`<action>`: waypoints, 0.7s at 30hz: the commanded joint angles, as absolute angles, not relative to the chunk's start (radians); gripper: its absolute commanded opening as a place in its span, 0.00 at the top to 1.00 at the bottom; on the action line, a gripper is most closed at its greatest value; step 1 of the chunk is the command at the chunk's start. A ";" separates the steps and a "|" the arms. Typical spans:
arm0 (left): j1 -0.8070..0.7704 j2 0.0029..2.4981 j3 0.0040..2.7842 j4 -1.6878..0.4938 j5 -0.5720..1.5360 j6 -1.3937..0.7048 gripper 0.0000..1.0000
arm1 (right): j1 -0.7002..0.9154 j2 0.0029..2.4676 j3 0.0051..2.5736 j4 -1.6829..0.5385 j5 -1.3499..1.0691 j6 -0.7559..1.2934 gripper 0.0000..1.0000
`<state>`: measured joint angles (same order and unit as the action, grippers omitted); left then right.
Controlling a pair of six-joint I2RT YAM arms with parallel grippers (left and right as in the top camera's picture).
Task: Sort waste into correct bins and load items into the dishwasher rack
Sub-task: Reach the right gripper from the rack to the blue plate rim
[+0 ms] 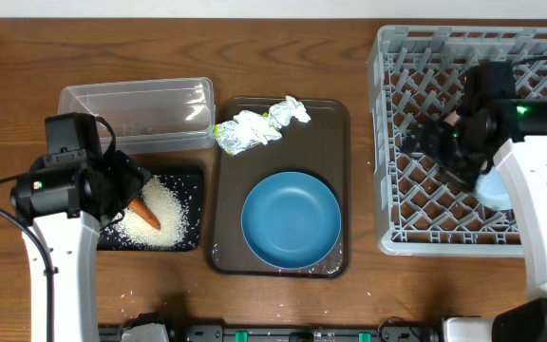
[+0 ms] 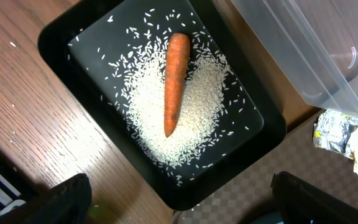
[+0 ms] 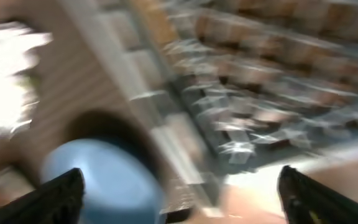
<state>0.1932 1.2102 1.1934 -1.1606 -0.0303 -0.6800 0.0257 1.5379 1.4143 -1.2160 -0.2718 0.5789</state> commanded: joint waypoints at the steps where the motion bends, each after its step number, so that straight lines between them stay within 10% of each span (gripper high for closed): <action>1: 0.198 1.210 1.208 -1.166 -0.046 -0.675 0.05 | 0.088 1.535 1.426 -1.158 -0.635 0.381 0.07; 21: 0.198 1.210 1.208 -1.166 -0.046 -0.675 0.04 | 1.016 1.774 1.426 -0.842 0.136 0.501 0.08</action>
